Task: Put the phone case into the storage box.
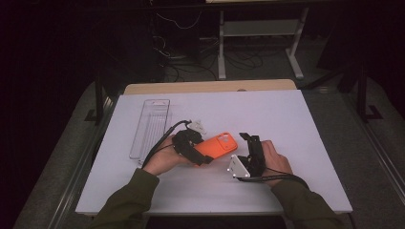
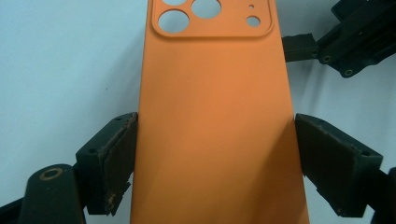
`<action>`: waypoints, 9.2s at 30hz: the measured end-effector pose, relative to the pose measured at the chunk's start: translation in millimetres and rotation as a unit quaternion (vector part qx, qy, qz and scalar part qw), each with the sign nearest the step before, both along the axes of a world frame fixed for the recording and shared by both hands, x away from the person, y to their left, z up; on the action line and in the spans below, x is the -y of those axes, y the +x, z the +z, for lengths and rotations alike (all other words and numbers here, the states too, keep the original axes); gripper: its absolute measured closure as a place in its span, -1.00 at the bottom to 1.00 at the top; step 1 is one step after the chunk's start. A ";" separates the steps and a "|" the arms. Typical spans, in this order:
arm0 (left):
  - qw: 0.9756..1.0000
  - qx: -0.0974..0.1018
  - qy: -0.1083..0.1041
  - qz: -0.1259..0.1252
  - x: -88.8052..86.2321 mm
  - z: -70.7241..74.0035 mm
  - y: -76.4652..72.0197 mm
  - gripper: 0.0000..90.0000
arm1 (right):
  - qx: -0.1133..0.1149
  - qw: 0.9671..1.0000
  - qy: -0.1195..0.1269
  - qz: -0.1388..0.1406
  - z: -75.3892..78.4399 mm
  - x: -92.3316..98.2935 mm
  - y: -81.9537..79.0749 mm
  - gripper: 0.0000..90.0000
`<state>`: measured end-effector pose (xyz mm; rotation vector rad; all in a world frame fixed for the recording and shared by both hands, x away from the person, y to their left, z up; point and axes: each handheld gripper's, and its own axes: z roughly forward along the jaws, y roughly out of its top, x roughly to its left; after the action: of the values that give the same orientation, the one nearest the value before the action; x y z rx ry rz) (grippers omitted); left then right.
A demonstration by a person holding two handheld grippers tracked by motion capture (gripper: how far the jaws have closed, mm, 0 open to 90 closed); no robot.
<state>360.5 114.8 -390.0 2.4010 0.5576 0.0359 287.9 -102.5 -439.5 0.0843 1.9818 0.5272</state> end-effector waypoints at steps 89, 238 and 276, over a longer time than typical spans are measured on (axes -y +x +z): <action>1.000 -0.006 0.011 -0.002 2.4 3.6 -1.6 -0.64 | 0.159 0.974 -0.144 0.078 -15.8 -49.5 -19.1 -0.27; 0.997 0.046 -0.065 0.016 -28.6 -5.6 -11.0 -1.00 | 0.036 0.999 -0.035 -0.002 14.9 7.8 0.4 0.76; 0.994 0.058 -0.093 -0.001 -38.8 -5.9 3.8 -1.00 | 0.006 1.000 0.008 -0.017 22.5 13.8 2.6 0.76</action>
<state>364.2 153.6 -396.0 2.2022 0.4822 0.1154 290.5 -116.3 -417.0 0.1248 1.9604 0.5205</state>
